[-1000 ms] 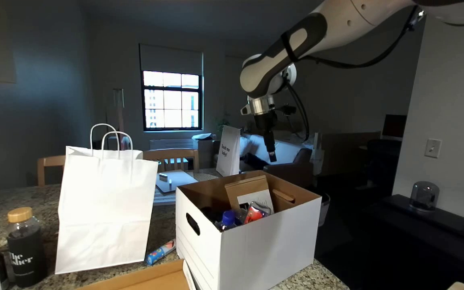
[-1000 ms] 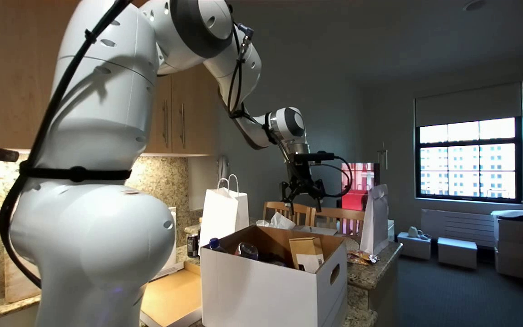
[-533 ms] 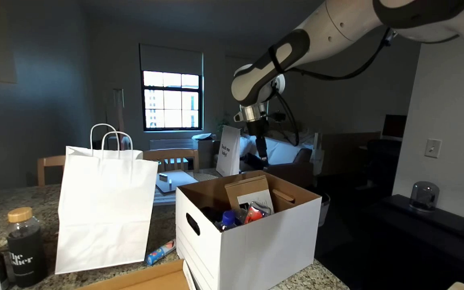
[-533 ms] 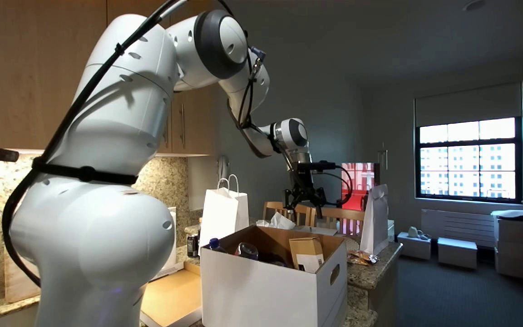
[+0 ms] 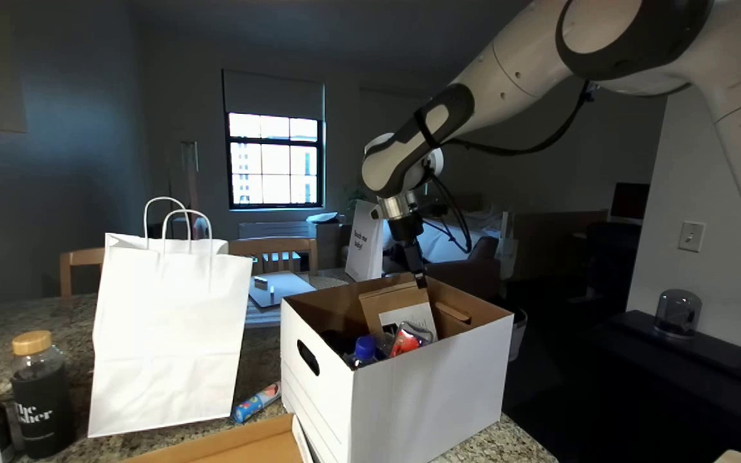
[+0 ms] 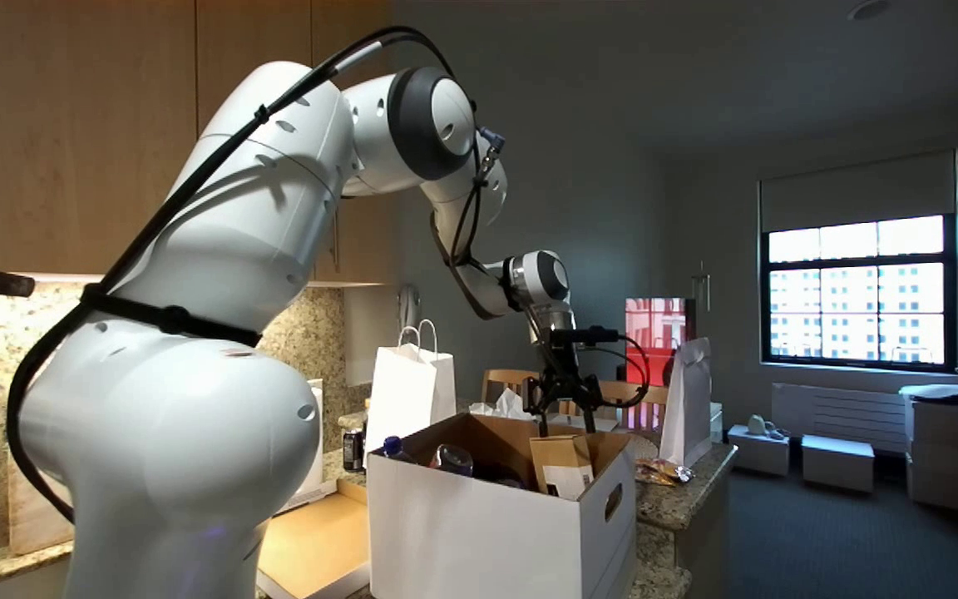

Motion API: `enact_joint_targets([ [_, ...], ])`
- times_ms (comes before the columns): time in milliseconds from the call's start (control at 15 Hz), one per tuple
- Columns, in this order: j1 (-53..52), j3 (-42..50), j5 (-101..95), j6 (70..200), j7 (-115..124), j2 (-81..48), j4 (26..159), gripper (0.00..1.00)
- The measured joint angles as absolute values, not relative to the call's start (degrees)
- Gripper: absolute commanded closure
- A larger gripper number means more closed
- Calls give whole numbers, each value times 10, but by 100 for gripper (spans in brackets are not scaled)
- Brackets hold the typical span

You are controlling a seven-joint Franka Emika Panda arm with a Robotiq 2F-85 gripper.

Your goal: Remove smaller box and three bottles from the bigger box and you put them on the table

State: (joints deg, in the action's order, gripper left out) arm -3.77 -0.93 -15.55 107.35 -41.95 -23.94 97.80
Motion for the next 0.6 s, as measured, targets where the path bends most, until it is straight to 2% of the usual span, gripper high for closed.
enact_joint_targets([
  [133,-38,-9,-166,1073,-412,-261,967,0],
  [200,-38,-10,-168,1073,-411,-271,960,25],
  [333,-38,-10,-173,1073,-410,-290,948,33],
  [600,-40,-11,-190,1072,-408,-314,927,61],
])
